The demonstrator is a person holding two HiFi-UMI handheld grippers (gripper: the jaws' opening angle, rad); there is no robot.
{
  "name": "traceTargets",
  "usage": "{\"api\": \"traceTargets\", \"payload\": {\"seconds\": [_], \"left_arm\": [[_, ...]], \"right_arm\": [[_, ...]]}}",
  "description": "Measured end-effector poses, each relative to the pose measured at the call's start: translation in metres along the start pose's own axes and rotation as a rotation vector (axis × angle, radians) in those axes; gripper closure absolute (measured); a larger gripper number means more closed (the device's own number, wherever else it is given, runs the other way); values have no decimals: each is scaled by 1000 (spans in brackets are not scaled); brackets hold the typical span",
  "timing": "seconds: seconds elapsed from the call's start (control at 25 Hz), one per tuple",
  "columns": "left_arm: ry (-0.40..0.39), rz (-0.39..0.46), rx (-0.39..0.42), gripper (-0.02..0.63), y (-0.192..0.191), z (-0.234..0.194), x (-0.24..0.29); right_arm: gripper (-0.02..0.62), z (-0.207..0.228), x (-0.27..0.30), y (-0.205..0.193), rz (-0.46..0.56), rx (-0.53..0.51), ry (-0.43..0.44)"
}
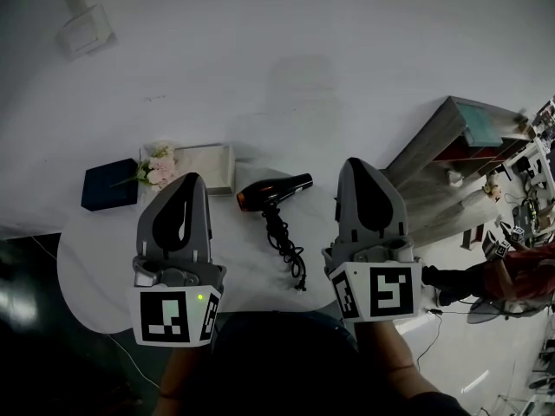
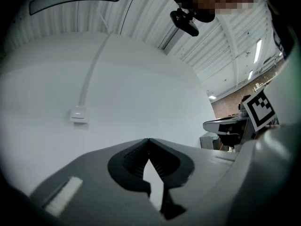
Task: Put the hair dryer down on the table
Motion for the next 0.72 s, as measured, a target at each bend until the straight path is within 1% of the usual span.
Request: {"api": "traceTargets", "payload": {"seconds": [0.44, 0.72], "left_arm": [[23, 1, 8, 595, 0, 22, 6], [35, 0, 19, 594, 1, 31, 3]], "right_arm": [[583, 24, -8, -11, -4, 21, 17], [583, 30, -12, -16, -5, 31, 29]]}}
Point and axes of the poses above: the fingertips, and each gripper's own axes: x forward along the fingers, z to its right, y out of its top, the point moved 2 cm from there along -x, backward along the fingers, and after that the axes turned 9 degrees about y, right-handed, at the moved point
